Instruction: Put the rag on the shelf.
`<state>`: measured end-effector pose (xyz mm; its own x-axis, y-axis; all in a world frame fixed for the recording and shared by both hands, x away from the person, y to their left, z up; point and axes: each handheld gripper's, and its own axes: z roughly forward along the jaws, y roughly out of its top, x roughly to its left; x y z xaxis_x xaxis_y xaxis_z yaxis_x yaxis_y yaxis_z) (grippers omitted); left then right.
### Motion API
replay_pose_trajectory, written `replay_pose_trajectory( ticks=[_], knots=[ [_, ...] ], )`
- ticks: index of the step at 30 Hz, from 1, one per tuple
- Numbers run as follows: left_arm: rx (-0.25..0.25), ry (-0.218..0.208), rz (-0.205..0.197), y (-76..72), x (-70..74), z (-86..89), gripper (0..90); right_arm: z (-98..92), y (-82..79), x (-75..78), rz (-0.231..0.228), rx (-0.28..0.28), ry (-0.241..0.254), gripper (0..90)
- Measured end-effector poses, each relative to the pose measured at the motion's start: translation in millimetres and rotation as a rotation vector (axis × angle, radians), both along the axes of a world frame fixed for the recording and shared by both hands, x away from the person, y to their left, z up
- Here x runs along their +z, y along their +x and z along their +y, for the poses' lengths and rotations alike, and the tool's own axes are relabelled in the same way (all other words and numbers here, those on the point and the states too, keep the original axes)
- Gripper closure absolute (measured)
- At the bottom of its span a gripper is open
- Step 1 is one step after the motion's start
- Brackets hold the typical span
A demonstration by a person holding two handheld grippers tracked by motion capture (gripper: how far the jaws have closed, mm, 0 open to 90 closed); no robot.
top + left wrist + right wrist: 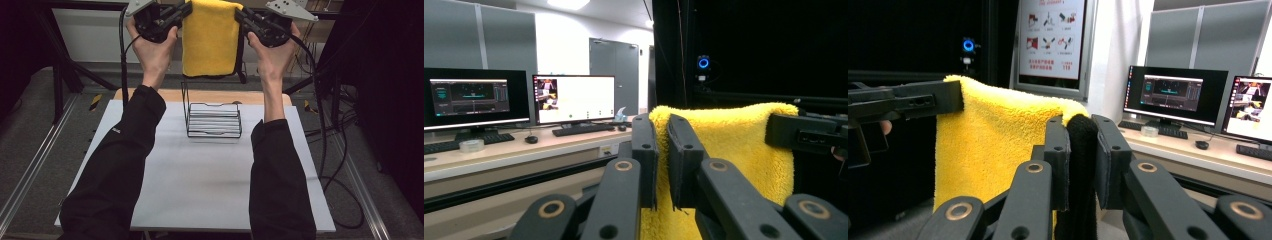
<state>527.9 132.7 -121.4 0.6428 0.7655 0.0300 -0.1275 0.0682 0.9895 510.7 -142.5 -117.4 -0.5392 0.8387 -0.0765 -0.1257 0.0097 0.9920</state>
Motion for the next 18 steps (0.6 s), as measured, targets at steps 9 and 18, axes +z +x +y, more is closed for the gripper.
replay_pose_trajectory(
  ticks=[9,18],
  knots=[
    [-0.006,0.031,0.033,9.7,-29.4,2.1,83.4,-3.1,12.3,-26.0,0.036,0.011,-0.024,78.9],
    [-0.021,0.051,0.059,9.6,-52.2,7.0,83.3,-0.3,14.9,-46.3,0.059,0.024,-0.044,78.9]
  ],
)
